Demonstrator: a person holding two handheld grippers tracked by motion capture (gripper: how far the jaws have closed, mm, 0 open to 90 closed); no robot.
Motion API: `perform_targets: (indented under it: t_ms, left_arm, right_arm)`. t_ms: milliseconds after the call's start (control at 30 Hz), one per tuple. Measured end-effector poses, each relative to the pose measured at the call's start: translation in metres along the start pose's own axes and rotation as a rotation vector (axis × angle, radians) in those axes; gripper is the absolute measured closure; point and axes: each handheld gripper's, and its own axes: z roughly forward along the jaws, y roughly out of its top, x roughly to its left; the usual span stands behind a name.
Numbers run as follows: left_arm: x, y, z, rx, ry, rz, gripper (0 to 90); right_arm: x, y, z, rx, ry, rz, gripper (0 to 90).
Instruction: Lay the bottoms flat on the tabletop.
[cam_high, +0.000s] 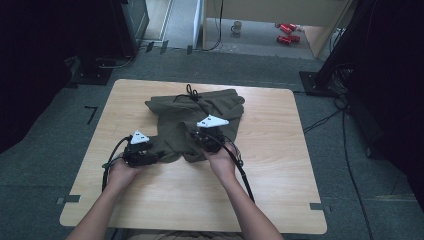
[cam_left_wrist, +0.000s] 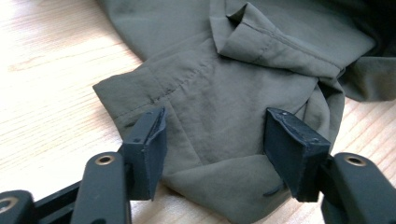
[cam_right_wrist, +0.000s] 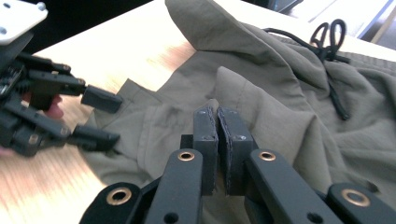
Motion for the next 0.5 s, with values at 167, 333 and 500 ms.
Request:
perform_targets:
  t_ms: [167,333,500]
  left_arm:
    - [0.005,0.008,-0.004,-0.044,0.006,-0.012,41.7]
    - [0.011,0.014,-0.003,-0.077,0.008,-0.041,41.9]
    - [0.013,0.017,0.0,-0.088,0.007,-0.061,42.4]
  right_arm:
    - [0.002,-0.008,-0.019,-0.026,0.004,0.014,86.4]
    - [0.009,-0.027,-0.041,-0.051,0.002,0.038,86.2]
    - [0.015,-0.046,-0.058,-0.053,0.006,0.058,85.9]
